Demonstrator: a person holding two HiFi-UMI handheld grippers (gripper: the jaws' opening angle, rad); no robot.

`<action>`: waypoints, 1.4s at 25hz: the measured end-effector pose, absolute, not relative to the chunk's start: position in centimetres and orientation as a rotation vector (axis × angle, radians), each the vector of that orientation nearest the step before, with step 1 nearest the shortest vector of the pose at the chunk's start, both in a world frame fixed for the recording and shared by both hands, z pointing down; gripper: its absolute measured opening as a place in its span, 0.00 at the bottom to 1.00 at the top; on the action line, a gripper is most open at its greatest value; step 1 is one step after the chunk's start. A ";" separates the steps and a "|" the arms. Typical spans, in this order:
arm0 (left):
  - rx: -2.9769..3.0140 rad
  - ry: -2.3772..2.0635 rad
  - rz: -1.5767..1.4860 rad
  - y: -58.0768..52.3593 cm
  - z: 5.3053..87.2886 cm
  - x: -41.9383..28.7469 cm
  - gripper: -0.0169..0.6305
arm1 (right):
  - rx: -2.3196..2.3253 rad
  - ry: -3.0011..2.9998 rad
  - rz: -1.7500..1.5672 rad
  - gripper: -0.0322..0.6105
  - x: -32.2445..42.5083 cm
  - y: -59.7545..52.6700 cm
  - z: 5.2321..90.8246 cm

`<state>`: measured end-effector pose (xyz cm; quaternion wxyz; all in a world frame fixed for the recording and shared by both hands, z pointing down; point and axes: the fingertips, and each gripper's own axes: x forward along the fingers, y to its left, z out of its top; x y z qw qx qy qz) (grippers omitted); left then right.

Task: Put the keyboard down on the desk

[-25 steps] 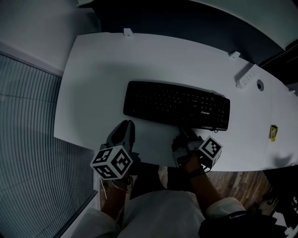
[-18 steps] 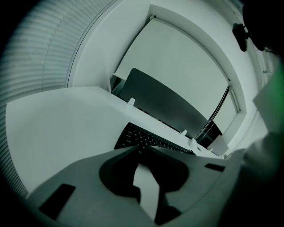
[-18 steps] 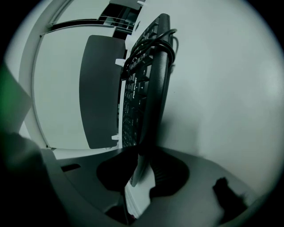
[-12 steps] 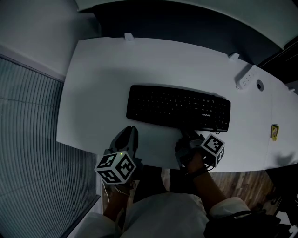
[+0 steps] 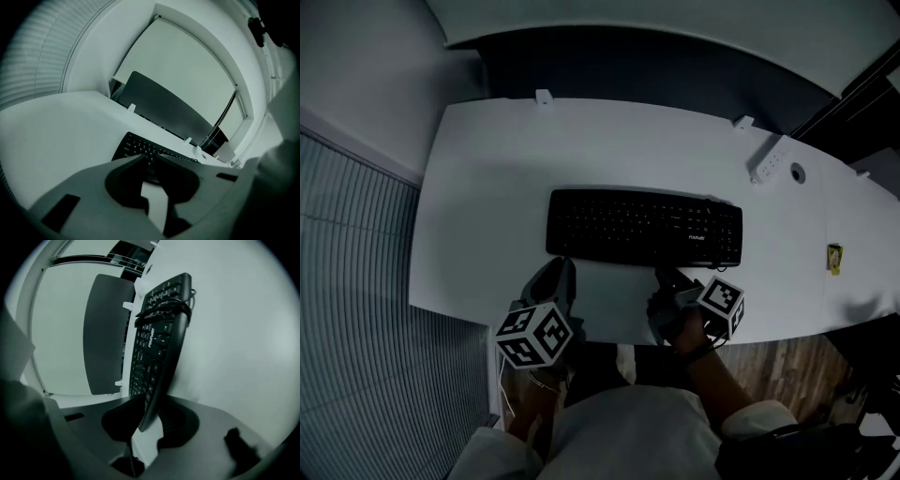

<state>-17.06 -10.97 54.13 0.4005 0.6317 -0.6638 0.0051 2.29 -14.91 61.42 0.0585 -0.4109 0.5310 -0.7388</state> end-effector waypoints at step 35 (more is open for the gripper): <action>1.913 -1.733 0.050 -14.9 43.2 -11.2 0.06 | -1.905 2.767 0.023 0.14 8.7 -19.6 37.4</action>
